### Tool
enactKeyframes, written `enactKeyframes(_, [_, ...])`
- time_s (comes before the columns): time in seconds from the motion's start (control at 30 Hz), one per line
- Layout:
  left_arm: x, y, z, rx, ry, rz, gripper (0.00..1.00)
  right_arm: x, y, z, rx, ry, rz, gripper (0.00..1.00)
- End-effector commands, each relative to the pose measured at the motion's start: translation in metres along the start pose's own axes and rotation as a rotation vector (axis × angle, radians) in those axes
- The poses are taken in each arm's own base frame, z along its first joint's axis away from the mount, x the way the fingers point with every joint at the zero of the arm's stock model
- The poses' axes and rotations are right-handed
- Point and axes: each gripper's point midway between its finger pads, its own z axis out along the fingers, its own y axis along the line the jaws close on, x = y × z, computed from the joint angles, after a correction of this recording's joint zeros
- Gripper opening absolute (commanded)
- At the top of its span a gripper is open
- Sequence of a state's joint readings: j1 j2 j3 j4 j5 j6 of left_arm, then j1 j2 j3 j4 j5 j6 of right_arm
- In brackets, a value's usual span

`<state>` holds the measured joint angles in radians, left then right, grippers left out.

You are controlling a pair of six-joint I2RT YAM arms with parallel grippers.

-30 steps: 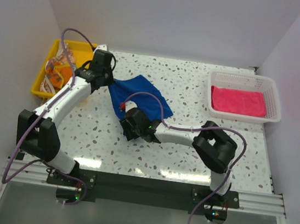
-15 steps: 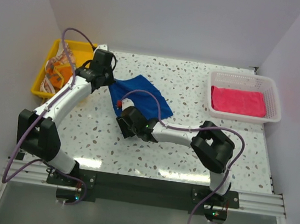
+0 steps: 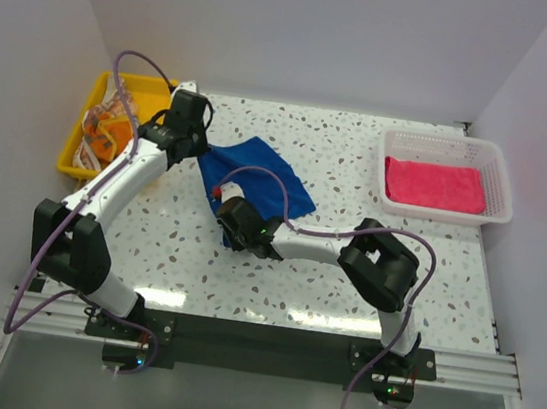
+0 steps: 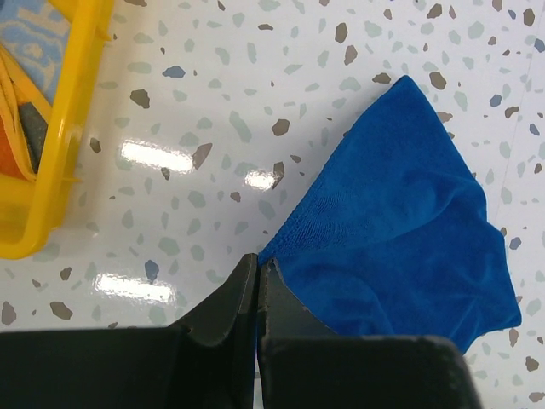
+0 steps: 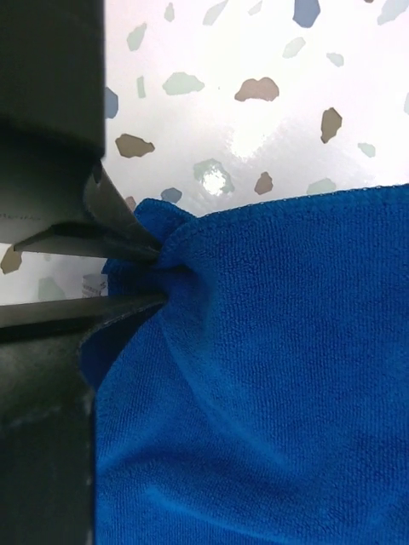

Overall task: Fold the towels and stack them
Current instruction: Flatten out the crumpled towel

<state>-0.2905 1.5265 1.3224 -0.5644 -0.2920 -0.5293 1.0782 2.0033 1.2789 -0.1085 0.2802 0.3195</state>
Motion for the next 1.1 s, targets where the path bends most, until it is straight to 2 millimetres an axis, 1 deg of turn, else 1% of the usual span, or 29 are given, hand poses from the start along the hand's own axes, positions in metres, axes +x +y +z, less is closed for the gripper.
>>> enactKeyframes(0.0, [-0.02,-0.004,-0.004,-0.001,-0.05,0.012,0.0,-0.006,-0.012,-0.01,0.062,-0.024,-0.01,0.19])
enactKeyframes(0.1, [-0.018,-0.003,-0.002,-0.005,-0.042,0.018,0.0,-0.007,-0.013,-0.01,0.068,-0.026,-0.014,0.03])
enactKeyframes(0.13, [-0.017,-0.003,-0.002,-0.008,-0.041,0.018,0.0,-0.009,-0.013,-0.012,0.067,-0.028,-0.013,0.01])
enactKeyframes(0.23, [-0.016,0.0,-0.003,-0.017,-0.042,0.025,0.0,-0.017,-0.014,-0.02,0.067,-0.042,-0.02,0.0])
enactKeyframes(0.27, [-0.017,0.0,-0.003,-0.021,-0.045,0.024,0.0,-0.027,-0.014,-0.029,0.061,-0.064,-0.034,0.0])
enactKeyframes(0.37, [-0.017,0.002,-0.002,-0.029,-0.046,0.028,0.0,-0.039,-0.02,-0.044,0.066,-0.085,-0.073,0.0])
enactKeyframes(0.4, [-0.016,0.002,0.0,-0.032,-0.043,0.028,0.0,-0.047,-0.023,-0.053,0.06,-0.101,-0.074,0.0])
enactKeyframes(0.47, [-0.015,0.003,0.001,-0.036,-0.04,0.031,0.0,-0.05,-0.025,-0.063,0.032,-0.091,-0.099,0.0])
enactKeyframes(0.5, [-0.014,0.003,0.002,-0.036,-0.038,0.031,0.0,-0.056,-0.029,-0.072,0.027,-0.098,-0.097,0.0])
enactKeyframes(0.57, [-0.007,0.005,0.005,-0.041,-0.025,0.031,0.0,-0.051,-0.033,-0.078,0.005,-0.061,-0.111,0.0])
enactKeyframes(0.6, [-0.004,0.004,0.006,-0.033,-0.021,0.031,0.0,-0.049,-0.04,-0.078,0.01,-0.049,-0.102,0.0])
enactKeyframes(0.63, [0.005,0.006,0.01,-0.034,-0.002,0.036,0.0,-0.042,-0.045,-0.078,0.014,-0.023,-0.099,0.0])
enactKeyframes(0.67, [0.009,0.004,0.011,-0.022,0.01,0.035,0.0,-0.037,-0.05,-0.077,0.016,-0.009,-0.08,0.0])
enactKeyframes(0.7, [0.013,0.004,0.013,-0.016,0.016,0.033,0.0,-0.027,-0.064,-0.073,0.032,0.012,-0.053,0.0])
enactKeyframes(0.73, [0.021,0.005,0.016,-0.015,0.034,0.033,0.0,-0.025,-0.067,-0.07,0.023,0.013,-0.011,0.0])
enactKeyframes(0.77, [0.026,0.002,0.017,0.003,0.052,0.032,0.0,-0.019,-0.066,-0.066,-0.026,0.031,0.02,0.0])
enactKeyframes(0.8, [0.029,0.001,0.019,0.015,0.057,0.03,0.0,-0.011,-0.077,-0.061,-0.029,0.05,0.059,0.0])
enactKeyframes(0.83, [0.036,0.0,0.022,0.021,0.073,0.029,0.0,-0.009,-0.08,-0.056,-0.038,0.055,0.078,0.0])
enactKeyframes(0.87, [0.04,-0.005,0.023,0.044,0.084,0.023,0.0,-0.005,-0.084,-0.052,-0.038,0.068,0.096,0.0])
enactKeyframes(0.93, [0.047,-0.009,0.025,0.066,0.098,0.021,0.0,0.001,-0.084,-0.043,-0.047,0.086,0.109,0.0])
enactKeyframes(0.97, [0.051,-0.015,0.028,0.08,0.11,0.02,0.0,0.002,-0.084,-0.04,-0.056,0.092,0.118,0.01])
enactKeyframes(1.0, [0.051,-0.018,0.029,0.088,0.114,0.017,0.0,0.001,-0.085,-0.037,-0.055,0.087,0.126,0.02])
enactKeyframes(1.03, [0.053,-0.022,0.031,0.095,0.123,0.014,0.0,0.005,-0.087,-0.033,-0.045,0.1,0.142,0.02])
enactKeyframes(1.07, [0.057,-0.026,0.033,0.107,0.136,0.013,0.0,0.006,-0.091,-0.03,-0.035,0.103,0.156,0.06])
